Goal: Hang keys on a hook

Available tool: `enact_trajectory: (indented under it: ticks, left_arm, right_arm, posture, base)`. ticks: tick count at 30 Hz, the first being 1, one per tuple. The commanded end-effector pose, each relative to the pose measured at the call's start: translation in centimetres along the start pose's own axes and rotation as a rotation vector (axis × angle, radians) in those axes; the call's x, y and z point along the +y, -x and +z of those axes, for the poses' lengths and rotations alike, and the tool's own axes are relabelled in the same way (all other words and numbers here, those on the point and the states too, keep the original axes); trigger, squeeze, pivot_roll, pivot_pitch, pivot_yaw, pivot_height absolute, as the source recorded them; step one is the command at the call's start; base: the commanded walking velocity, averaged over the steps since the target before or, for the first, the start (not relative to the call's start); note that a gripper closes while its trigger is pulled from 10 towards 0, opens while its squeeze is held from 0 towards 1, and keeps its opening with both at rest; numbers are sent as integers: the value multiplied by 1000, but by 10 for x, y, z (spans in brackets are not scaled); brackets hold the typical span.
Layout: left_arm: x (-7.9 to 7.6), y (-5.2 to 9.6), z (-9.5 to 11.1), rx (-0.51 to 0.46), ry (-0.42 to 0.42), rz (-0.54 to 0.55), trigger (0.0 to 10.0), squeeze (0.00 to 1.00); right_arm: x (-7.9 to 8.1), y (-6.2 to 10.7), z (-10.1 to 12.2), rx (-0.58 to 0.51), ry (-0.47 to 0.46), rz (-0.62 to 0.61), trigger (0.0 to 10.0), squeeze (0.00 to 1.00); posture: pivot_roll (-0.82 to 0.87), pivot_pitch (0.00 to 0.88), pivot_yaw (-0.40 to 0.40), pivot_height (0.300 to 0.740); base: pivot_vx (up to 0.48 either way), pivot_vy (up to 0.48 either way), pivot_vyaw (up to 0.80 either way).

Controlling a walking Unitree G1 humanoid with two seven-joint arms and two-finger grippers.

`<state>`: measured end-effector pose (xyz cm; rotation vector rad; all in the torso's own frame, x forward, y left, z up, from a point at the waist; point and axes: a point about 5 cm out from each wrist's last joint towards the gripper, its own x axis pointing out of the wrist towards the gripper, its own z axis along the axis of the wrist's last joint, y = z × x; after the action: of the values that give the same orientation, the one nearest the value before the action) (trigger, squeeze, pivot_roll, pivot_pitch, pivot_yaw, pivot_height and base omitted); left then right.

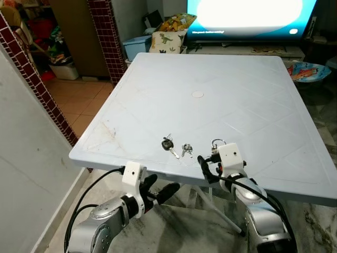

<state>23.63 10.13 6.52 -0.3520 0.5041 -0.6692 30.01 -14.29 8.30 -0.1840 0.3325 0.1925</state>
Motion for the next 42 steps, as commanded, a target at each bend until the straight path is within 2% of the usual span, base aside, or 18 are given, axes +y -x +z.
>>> enact_trajectory:
  ticks: [1,5,11,15,22,24,26,27,28,29,42]
  left_arm:
    - [3,0,3,-1,-21,13,10000,0]
    - [3,0,3,1,-23,11,10000,0]
    - [3,1,3,2,-24,12,10000,0]
    - [3,1,3,4,-26,10,10000,0]
    - [1,0,3,5,-29,5,10000,0]
    - [2,0,3,7,-30,5,10000,0]
    - [2,0,3,7,-31,5,10000,0]
    - [2,0,3,7,-31,5,10000,0]
    - [2,0,3,7,-31,5,10000,0]
    - [2,0,3,7,-30,5,10000,0]
    - [2,0,2,6,-31,6,10000,0]
  right_arm:
    - [-1,-6,7,-16,-5,-17,10000,0]
    - [1,-14,14,-15,-49,-37,10000,0]
    - [10,-24,22,-31,-45,-22,10000,0]
    - [16,-29,22,-13,-66,-8,10000,0]
    - [19,-32,14,42,-66,-18,10000,0]
    - [20,-32,11,49,-92,-9,9843,0]
    - [20,-32,10,50,-88,-11,4118,0]
    - [20,-32,10,50,-88,-11,4118,0]
    - [19,-32,8,53,-87,-11,1294,0]
    - [19,-32,7,56,-86,-12,0,0]
    - [18,-32,0,78,-77,-4,0,0]
  posture:
    - [-57,0,99,740]
    - [-50,0,101,740]
    - [-44,0,101,740]
    - [-44,0,101,740]
    - [-42,0,102,740]
    - [-42,0,102,740]
    - [-42,0,102,740]
    - [-42,0,102,740]
    - [-42,0,102,740]
    - [-42,0,102,740]
    - [-42,0,99,740]
  base:
    - [0,0,0]
    - [0,0,0]
    - [0,0,0]
    - [0,0,0]
    - [0,0,0]
    - [0,0,0]
    - [0,0,0]
    - [0,0,0]
    - [0,0,0]
    - [0,0,0]
    - [0,0,0]
